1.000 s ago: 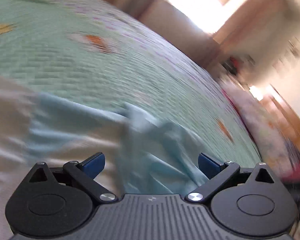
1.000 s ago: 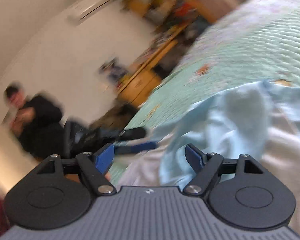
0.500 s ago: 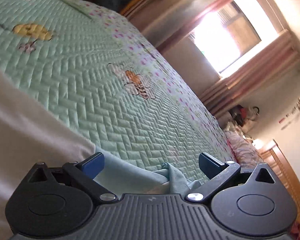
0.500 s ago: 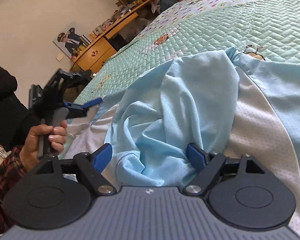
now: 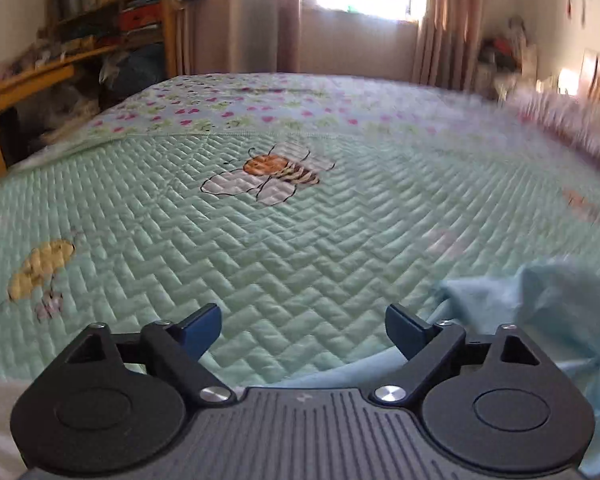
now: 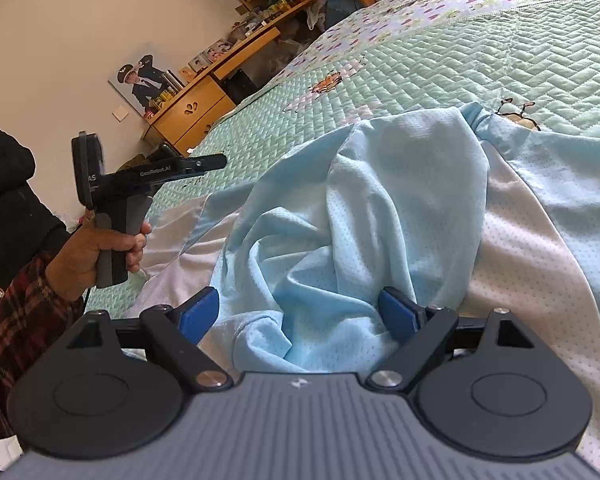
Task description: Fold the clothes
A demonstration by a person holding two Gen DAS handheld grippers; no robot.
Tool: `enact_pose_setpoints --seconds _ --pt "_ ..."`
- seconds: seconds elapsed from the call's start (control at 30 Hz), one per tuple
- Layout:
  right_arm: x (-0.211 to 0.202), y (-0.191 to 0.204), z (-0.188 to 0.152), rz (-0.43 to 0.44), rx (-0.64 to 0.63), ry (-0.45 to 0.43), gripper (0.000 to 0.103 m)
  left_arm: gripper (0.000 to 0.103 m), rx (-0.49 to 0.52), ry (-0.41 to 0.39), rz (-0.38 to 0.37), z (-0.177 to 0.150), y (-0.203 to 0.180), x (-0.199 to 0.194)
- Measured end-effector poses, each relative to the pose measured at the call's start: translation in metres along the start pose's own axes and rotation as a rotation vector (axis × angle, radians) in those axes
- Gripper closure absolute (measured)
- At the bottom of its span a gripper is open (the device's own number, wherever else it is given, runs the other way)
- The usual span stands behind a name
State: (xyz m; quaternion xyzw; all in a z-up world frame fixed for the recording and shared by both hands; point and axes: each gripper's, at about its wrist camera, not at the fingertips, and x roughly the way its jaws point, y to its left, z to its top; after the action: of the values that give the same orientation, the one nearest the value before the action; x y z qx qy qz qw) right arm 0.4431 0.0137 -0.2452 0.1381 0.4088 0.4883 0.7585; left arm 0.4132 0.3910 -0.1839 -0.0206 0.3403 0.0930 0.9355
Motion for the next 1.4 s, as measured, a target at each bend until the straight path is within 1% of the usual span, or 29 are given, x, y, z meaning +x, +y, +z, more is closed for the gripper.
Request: enact_pose_setpoints --seconds 0.03,0.1,0.23,0.4,0.47,0.53,0.6,0.7,0.77,0.8,0.9,0.97,1.0,1.03,1.17,1.27,1.3,1.37,1.4 --pt "0.001 0.000 0.000 -0.002 -0.002 -0.001 0.015 0.015 0.013 0.003 -0.003 -0.001 0.000 0.003" --pt "0.001 0.001 0.001 -0.004 -0.004 -0.001 0.015 0.016 0.038 0.014 -0.034 -0.002 -0.006 0.006" --pt "0.002 0.001 0.002 -0.001 -0.001 -0.003 0.015 0.016 0.149 0.049 -0.026 -0.020 -0.022 0.008" --pt "0.003 0.002 0.002 -0.003 -0.007 -0.003 0.014 0.015 0.209 0.020 -0.043 -0.036 -0.035 0.002" --pt "0.003 0.002 0.002 -0.002 -0.008 -0.003 0.014 0.012 0.231 0.023 -0.056 -0.039 -0.039 0.002" --pt "0.003 0.002 0.002 -0.002 -0.008 -0.003 0.013 0.012 0.254 0.027 -0.069 -0.042 -0.043 0.003" --pt "0.003 0.002 0.002 -0.001 -0.009 -0.004 0.013 0.011 0.262 0.032 -0.084 -0.043 -0.044 0.006" --pt "0.004 0.002 0.002 0.002 -0.012 -0.005 0.013 0.012 0.238 0.030 -0.111 -0.038 -0.044 0.006" --pt "0.004 0.001 0.002 0.004 -0.011 -0.006 0.012 0.013 0.231 -0.018 -0.081 -0.034 -0.044 -0.004" --pt "0.004 0.002 0.002 0.005 -0.010 -0.007 0.013 0.012 0.222 -0.041 -0.049 -0.031 -0.042 -0.008" --pt "0.004 0.003 0.003 0.002 -0.007 -0.006 0.013 0.012 0.208 -0.014 -0.029 -0.029 -0.039 -0.006" --pt "0.002 0.004 0.006 0.002 0.012 -0.009 0.013 0.014 0.270 0.056 -0.058 -0.041 -0.048 0.002" --pt "-0.001 0.004 0.009 0.013 0.027 -0.022 0.013 0.014 0.298 0.077 -0.069 -0.046 -0.052 0.004" --pt "-0.005 0.005 0.011 0.036 0.038 -0.048 0.013 0.014 0.314 0.062 -0.074 -0.051 -0.056 0.001" --pt "-0.008 0.016 0.017 0.094 0.035 -0.115 0.013 0.016 0.324 0.061 -0.089 -0.056 -0.061 -0.008" --pt "-0.007 0.025 0.021 0.131 0.030 -0.158 0.013 0.016 0.374 0.058 -0.090 -0.060 -0.066 -0.014" --pt "-0.005 0.026 0.021 0.146 0.049 -0.172 0.013 0.017 0.387 0.062 -0.105 -0.061 -0.068 -0.016" --pt "0.008 0.025 0.022 0.183 0.144 -0.201 0.013 0.017 0.404 0.069 -0.141 -0.063 -0.072 -0.020" --pt "0.015 0.023 0.022 0.219 0.195 -0.209 0.013 0.017 0.412 0.070 -0.156 -0.065 -0.073 -0.022"
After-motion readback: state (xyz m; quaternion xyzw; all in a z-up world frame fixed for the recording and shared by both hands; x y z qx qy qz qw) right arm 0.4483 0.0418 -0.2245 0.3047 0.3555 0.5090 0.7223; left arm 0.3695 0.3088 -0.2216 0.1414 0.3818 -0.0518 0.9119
